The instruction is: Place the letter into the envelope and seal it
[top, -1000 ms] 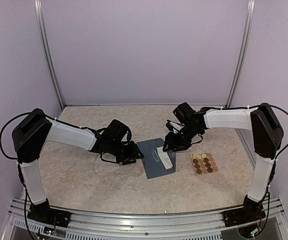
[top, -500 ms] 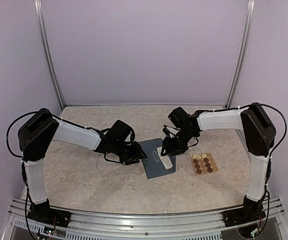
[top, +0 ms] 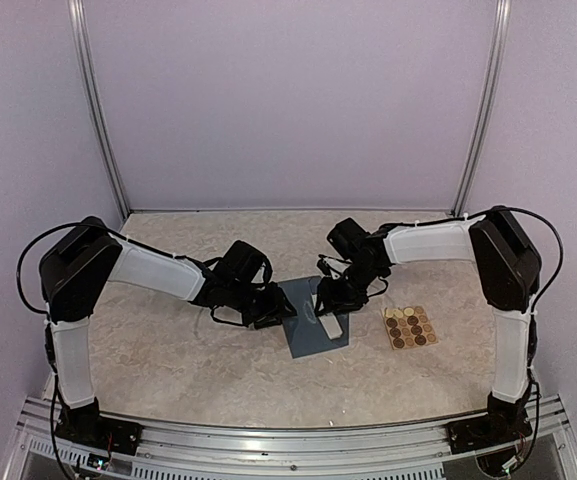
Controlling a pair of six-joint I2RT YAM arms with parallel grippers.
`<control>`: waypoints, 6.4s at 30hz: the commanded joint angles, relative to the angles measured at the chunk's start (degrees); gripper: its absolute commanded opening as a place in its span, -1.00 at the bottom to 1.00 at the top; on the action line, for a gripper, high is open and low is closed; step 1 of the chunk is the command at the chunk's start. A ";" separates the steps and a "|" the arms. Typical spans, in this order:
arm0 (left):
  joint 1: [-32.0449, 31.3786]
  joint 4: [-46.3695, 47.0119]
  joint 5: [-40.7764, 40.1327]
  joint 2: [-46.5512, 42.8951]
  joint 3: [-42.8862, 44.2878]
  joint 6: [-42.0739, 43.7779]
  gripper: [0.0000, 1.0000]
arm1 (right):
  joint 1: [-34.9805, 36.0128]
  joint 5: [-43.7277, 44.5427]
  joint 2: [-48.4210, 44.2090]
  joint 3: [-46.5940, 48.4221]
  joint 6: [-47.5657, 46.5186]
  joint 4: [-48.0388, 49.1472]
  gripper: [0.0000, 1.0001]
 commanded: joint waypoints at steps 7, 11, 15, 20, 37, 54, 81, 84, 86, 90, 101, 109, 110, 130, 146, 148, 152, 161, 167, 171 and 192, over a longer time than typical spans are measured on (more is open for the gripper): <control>-0.62 -1.63 0.00 2.57 0.27 0.69 -0.14 | 2.81 -1.92 3.62 4.97 -0.31 -1.52 -0.05; -0.80 -1.55 -0.01 2.62 0.36 0.58 -0.14 | 3.39 -3.56 4.07 5.72 0.26 -1.25 -0.05; -0.96 -1.38 -0.02 2.62 0.45 0.42 -0.14 | 3.95 -4.20 4.12 6.65 0.79 -1.75 -0.06; -1.06 -1.60 -0.49 2.37 0.64 0.31 -0.14 | 3.98 -2.64 3.46 7.36 1.43 -3.01 -0.05; -2.17 -3.94 -3.35 -3.70 -3.43 -0.02 0.00 | 3.02 -0.76 -3.21 0.44 6.15 -6.61 0.08; -3.24 0.86 0.50 0.57 -2.70 -1.18 -0.15 | 4.52 -4.31 -0.68 1.47 5.38 -5.98 0.01; -3.60 -7.47 -5.69 0.25 8.00 4.90 -0.16 | -10.94 -2.20 -13.57 -4.87 1.81 -4.00 0.08; -3.61 -7.10 -4.82 2.60 8.85 5.20 -0.18 | -11.25 -4.97 -12.14 -5.84 1.85 -1.37 0.13; -3.61 -6.73 -4.68 3.82 8.89 5.48 -0.21 | -11.27 -6.99 -11.09 -6.71 2.34 1.05 0.15; -3.61 -5.69 -4.51 5.16 8.01 6.38 -0.22 | -11.24 -8.48 -9.00 -7.73 2.97 3.80 0.20; -3.61 -6.55 -4.99 6.02 4.93 6.58 -0.26 | -10.92 -10.87 -4.03 -6.14 1.31 4.80 0.24; -3.56 -6.90 -5.02 5.94 4.79 6.38 -0.26 | -7.86 -17.07 -4.80 -4.49 -0.79 5.82 0.20; -3.52 -6.91 -4.94 5.95 4.88 6.40 -0.27 | -7.25 -17.61 -5.16 -4.48 -0.91 6.09 0.20; -3.39 -6.99 -4.18 5.78 4.85 6.11 -0.27 | -2.35 -20.53 3.38 -2.41 1.29 11.99 0.15; -3.57 -3.82 -9.00 -2.00 0.88 5.81 -0.16 | -3.41 -13.26 -11.47 -4.27 3.39 8.67 0.30; -3.65 -3.74 -10.39 -4.42 0.67 5.77 -0.09 | -4.46 -9.60 -14.79 -5.13 3.32 5.26 0.32; -3.70 -4.36 -13.54 -9.21 0.41 5.16 0.06 | -6.70 2.03 -20.83 -7.22 2.13 -3.31 0.33; -3.70 -5.55 -15.02 -15.28 -0.55 3.29 0.09 | -8.67 18.61 -23.81 -13.91 3.01 -12.09 0.28; -3.72 -5.77 -15.80 -17.51 -1.58 2.44 0.10 | -8.71 21.45 -19.85 -14.20 3.25 -10.73 0.21; -3.78 -5.36 -15.85 -18.15 -2.71 1.67 0.10 | -8.60 21.62 -17.12 -13.08 2.25 -9.77 0.19; -3.83 -5.15 -16.33 -18.72 -3.62 1.07 0.09 | -5.57 28.42 -6.93 -8.64 1.70 -10.53 -0.03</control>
